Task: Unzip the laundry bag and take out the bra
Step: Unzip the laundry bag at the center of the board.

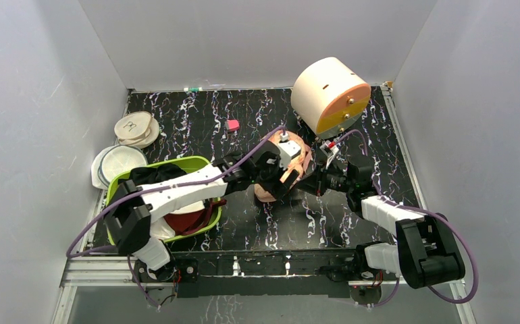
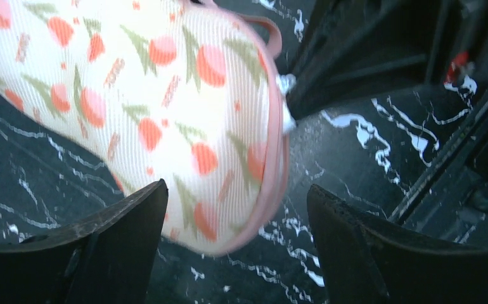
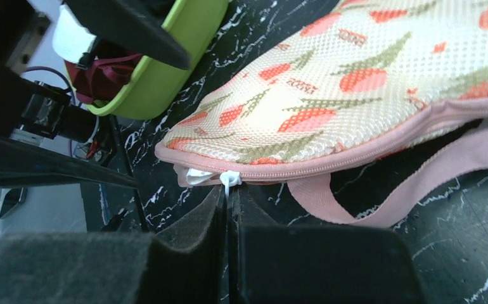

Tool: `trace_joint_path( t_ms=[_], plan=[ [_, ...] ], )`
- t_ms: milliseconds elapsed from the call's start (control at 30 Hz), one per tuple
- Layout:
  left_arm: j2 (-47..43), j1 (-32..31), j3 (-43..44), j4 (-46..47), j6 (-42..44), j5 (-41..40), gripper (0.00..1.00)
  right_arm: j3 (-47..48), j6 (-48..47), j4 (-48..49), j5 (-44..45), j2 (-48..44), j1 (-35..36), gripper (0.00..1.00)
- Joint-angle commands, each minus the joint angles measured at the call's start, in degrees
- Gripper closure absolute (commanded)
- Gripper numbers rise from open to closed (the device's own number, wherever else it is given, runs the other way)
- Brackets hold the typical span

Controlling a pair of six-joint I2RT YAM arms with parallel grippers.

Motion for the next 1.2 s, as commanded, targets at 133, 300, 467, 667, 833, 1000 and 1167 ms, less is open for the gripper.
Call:
trace_joint_path(
  t_ms=[133, 300, 467, 667, 833, 1000, 1167],
  plan=[
    [7.1, -1.3, 8.2, -0.3, 2.4, 1.6, 0.26, 0.8, 1.7, 6.0, -1.8, -2.7, 2.1, 1.00],
    [6.3, -1.4, 6.0, -1.0, 1.9, 0.0, 0.44, 1.1, 1.6, 6.8, -2.1, -2.0, 2.2, 1.00],
    [3.2, -1.4, 2.9, -2.4, 2.0, -4.8, 0.77, 1.1, 0.6, 6.7, -2.1, -1.0, 2.2, 1.00],
    [-2.3, -1.4, -0.7, -3.0, 2.9, -9.8, 1.00, 2.2, -1.9, 3.6, -0.5, 0.2, 2.2, 1.00],
    [-7.3, -1.4, -4.7, -2.2, 4.0, -12.9, 1.00, 4.4, -4.4, -0.5, 2.0, 3.2, 0.9, 1.00],
    [-9.5, -1.4, -8.3, -2.6, 2.0, -15.6, 1.00, 8.0, -4.9, -3.7, 2.0, 10.2, -2.9, 1.00],
    [-9.5, -1.3, -10.9, -2.9, -3.3, -15.4, 0.96, 9.5, -3.5, -3.9, 2.2, 10.0, -2.6, 1.00]
  ],
)
